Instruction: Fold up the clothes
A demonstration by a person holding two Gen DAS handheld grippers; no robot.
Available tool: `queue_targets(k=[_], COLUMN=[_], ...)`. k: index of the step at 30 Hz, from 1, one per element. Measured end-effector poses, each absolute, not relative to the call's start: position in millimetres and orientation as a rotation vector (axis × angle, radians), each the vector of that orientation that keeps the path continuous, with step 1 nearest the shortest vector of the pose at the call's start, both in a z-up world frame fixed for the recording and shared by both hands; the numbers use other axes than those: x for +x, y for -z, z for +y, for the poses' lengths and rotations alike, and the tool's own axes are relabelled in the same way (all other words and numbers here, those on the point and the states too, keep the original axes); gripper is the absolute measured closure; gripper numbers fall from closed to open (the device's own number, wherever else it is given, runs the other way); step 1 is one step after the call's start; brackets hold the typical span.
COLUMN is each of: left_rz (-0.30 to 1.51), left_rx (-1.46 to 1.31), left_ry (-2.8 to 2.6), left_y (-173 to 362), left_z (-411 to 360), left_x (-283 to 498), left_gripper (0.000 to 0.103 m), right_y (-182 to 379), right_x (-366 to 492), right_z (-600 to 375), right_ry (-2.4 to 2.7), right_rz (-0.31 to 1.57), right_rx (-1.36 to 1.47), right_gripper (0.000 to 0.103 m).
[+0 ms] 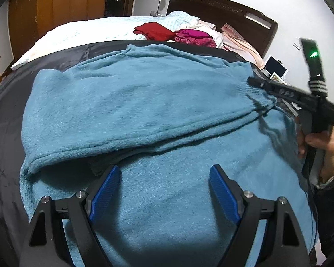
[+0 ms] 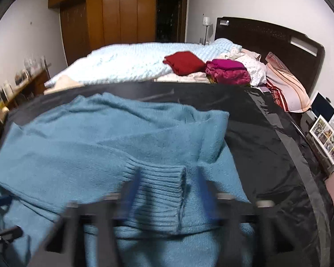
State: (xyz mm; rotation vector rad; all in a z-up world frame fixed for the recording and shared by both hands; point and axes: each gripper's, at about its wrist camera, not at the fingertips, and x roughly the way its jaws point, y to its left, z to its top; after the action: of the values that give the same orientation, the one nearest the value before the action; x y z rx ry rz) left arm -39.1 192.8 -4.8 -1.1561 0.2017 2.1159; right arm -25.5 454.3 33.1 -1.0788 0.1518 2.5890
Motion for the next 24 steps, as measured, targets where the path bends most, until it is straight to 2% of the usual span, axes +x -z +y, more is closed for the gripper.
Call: queue_targets(k=[6,13,24], left_rz=[0.204,0.235,0.227], left_rx=[-1.147,-1.122,-1.126], left_ry=[-2.118,-2.126,-2.121], left_y=[5,7,4], left_z=[193,196,195], left_x=[-38,-35,-32], left_gripper=[0.017,0.015,0.014], right_y=[-53,-9,-20], right_x=[-15,-42,-26], right_z=[430,410,405], right_ry=[-2.681,-2.682,-2.688], right_rz=[0.105,0.106,0.097], right_rx=[-1.013,-1.269,-1.253], right_gripper=[0.032,0.03,0.028])
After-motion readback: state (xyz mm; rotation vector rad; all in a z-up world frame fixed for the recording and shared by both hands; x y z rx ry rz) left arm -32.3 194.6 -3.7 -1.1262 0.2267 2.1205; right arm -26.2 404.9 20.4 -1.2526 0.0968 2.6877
